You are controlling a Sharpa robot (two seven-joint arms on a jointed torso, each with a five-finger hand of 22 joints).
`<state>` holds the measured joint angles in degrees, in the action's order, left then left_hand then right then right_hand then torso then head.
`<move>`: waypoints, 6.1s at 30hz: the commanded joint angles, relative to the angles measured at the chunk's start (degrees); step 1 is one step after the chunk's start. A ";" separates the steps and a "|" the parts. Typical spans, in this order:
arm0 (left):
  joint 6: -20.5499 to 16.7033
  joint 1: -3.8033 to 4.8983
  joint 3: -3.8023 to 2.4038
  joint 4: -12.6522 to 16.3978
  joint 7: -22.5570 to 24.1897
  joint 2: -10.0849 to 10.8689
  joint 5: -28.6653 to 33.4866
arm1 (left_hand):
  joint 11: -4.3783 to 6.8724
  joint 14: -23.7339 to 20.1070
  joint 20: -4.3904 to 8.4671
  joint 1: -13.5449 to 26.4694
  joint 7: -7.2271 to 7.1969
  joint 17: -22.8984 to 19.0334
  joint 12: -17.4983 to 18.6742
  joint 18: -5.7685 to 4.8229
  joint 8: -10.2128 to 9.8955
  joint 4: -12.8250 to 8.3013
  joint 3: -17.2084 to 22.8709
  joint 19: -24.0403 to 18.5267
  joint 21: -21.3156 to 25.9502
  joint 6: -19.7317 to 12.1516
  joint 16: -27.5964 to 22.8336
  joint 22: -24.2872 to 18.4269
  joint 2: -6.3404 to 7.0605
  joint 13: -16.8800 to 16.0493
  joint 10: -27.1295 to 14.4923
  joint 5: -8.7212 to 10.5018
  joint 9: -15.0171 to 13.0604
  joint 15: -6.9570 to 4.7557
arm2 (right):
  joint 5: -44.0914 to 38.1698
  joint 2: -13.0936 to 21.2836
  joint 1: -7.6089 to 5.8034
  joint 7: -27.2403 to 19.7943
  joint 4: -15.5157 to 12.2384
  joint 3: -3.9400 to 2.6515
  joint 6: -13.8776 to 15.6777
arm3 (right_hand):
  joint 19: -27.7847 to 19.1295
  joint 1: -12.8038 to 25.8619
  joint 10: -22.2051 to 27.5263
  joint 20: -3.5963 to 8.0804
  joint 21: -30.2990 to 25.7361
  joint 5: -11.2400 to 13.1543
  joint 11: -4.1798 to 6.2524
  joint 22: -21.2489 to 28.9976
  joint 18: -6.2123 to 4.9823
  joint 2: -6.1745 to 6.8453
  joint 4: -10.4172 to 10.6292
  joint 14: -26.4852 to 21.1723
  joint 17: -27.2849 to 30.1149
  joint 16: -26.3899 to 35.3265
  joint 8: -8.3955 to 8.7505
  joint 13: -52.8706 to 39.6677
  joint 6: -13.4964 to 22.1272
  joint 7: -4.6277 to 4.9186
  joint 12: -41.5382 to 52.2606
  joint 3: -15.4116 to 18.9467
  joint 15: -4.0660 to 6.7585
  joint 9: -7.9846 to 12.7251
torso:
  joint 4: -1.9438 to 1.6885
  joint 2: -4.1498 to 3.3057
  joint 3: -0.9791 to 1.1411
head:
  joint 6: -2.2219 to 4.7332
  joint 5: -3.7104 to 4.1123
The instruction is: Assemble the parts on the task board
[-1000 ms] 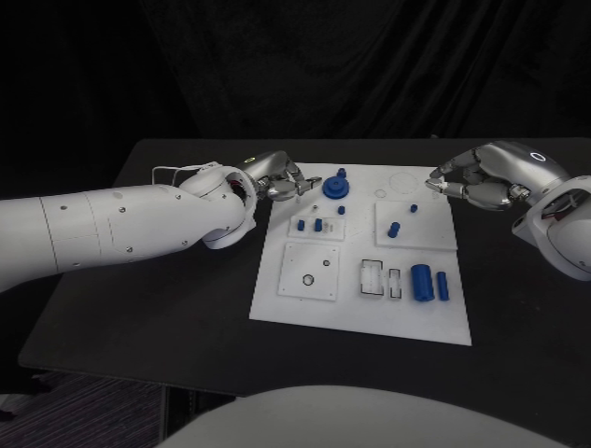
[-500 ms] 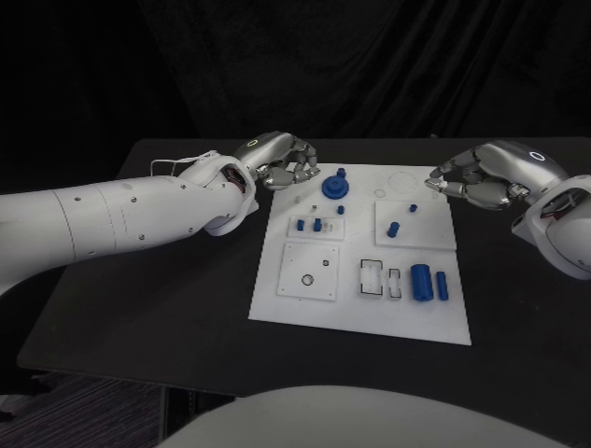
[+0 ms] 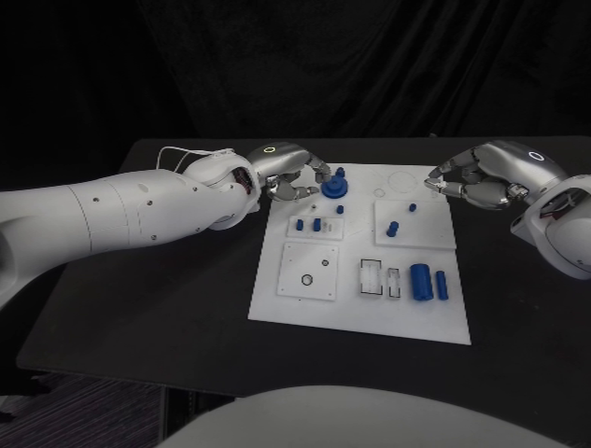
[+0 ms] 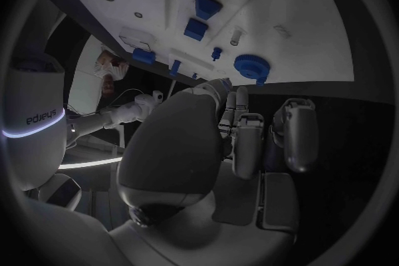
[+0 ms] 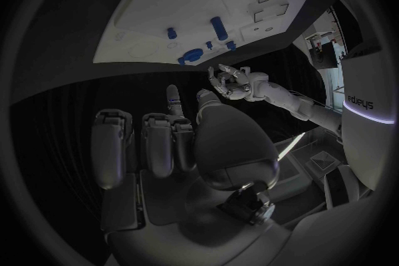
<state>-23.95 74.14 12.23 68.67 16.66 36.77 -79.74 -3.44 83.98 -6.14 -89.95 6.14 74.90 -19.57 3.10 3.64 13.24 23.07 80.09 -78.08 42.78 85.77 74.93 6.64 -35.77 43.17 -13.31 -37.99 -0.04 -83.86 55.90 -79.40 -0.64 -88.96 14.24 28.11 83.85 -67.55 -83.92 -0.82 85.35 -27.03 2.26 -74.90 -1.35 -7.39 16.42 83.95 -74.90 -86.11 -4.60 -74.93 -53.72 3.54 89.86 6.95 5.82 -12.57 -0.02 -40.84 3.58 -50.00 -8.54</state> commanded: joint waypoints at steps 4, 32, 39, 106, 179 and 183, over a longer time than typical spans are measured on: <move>-0.61 -0.10 -0.04 -1.00 5.21 -0.75 -7.51 | 2.60 0.51 1.90 0.42 -3.73 6.32 8.43 0.96 0.01 -3.88 -0.76 -2.49 4.19 0.16 -1.14 9.57 1.04 12.19 -7.19 2.44 10.65 -2.48 | -0.30 0.34 0.15 1.07 -0.25 -0.04 0.38 | 3.85 -0.70 -6.08 -0.25 -0.23 -0.25 -0.33 -13.42 0.08 -0.08 -0.14 4.39 -6.32 0.25 0.35 -15.07 -0.40 -0.17 0.14 -0.26 -0.40 0.05 | -0.07 -0.05 0.00 | 0.00 0.51; 4.03 -0.32 -0.05 -3.90 2.85 -5.87 -8.98 | 0.89 2.12 1.61 4.76 -5.98 7.42 2.51 0.31 0.41 -3.65 -9.38 0.77 2.69 4.27 0.45 10.45 0.01 20.14 2.03 5.99 20.22 -1.71 | -0.30 0.13 0.15 1.09 -0.29 -0.04 0.12 | 3.87 -0.78 -6.08 -0.25 -0.20 -0.23 -0.33 -13.43 0.09 -0.04 -0.08 4.41 -6.39 0.21 0.36 -15.07 -0.43 -0.17 0.14 -0.23 -0.40 0.07 | 0.02 -0.01 -0.03 | 0.00 0.87; 3.60 -0.73 -0.06 -4.60 2.57 -7.14 -10.82 | 0.87 2.17 1.49 3.15 -5.83 7.39 1.24 0.33 0.75 -4.65 -8.45 0.91 2.83 5.45 0.55 10.48 0.01 19.66 3.47 1.90 21.02 -1.66 | -0.30 0.03 0.15 1.10 -0.30 -0.04 0.03 | 3.87 -0.78 -6.08 -0.25 -0.20 -0.23 -0.33 -13.43 0.09 -0.04 -0.08 4.41 -6.39 0.21 0.36 -15.07 -0.43 -0.17 0.14 -0.23 -0.40 0.07 | 0.07 0.06 0.00 | 0.00 0.74; 2.96 -2.29 -0.07 -8.85 -0.45 -10.65 -14.86 | 1.64 1.95 1.92 5.15 -3.51 6.76 -3.31 0.34 1.76 -6.88 -3.30 1.13 2.96 9.04 0.64 10.53 1.48 15.32 5.33 -3.27 20.26 -2.22 | -0.30 -0.37 0.29 1.23 -0.11 -0.04 -0.76 | 3.83 -1.40 -6.08 -0.24 -0.28 -0.26 -0.31 -13.40 0.07 0.10 -0.23 4.39 -6.29 0.25 0.43 -15.07 -0.45 -0.19 0.14 -0.29 -0.40 0.13 | -0.09 0.16 0.03 | 0.00 0.93; 3.37 1.56 -0.04 1.65 1.50 1.87 -14.85 | 3.18 1.93 3.21 5.18 -2.91 6.25 -2.18 0.31 3.97 -9.23 -1.95 1.17 3.02 15.65 0.50 10.53 -0.20 14.84 12.77 -2.85 17.89 -3.40 | -0.30 0.50 0.87 1.49 0.21 -0.04 -2.07 | 3.69 -1.63 -6.08 -0.24 -0.59 -0.24 -0.34 -13.30 -0.01 0.07 -0.12 4.31 -5.92 0.43 0.46 -15.07 -0.49 -0.16 0.14 -0.31 -0.40 0.17 | -0.32 0.33 0.12 | 0.00 1.40; 3.58 1.26 -0.03 1.50 1.38 1.77 -14.85 | 3.15 1.92 3.20 5.15 -2.86 6.25 -2.20 0.29 4.00 -9.26 -1.95 1.19 2.97 15.73 0.50 10.55 -0.22 14.81 12.90 -2.81 17.86 -3.39 | -0.30 0.53 0.89 1.51 0.19 -0.04 -2.17 | 3.69 -1.63 -6.08 -0.24 -0.59 -0.24 -0.34 -13.30 -0.01 0.07 -0.12 4.31 -5.92 0.43 0.46 -15.07 -0.49 -0.16 0.14 -0.31 -0.40 0.17 | -0.22 0.24 0.01 | 0.00 1.11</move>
<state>-21.89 75.57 12.23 70.17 18.14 38.68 -94.27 -0.11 84.15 -2.97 -84.87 3.07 74.90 -21.90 3.08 7.75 4.02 21.05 81.40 -75.18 58.35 86.29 74.94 7.05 -20.88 55.97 -16.46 -20.04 -3.27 -83.86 56.35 -78.63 -0.38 -88.68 14.25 26.21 83.85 -68.53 -83.92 -0.82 85.10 -27.03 2.25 -74.91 -1.35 -7.31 16.26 83.95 -74.90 -85.84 -4.37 -75.05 -53.92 3.34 89.93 6.79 5.82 -12.47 -0.29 -40.49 3.70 -50.01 -7.30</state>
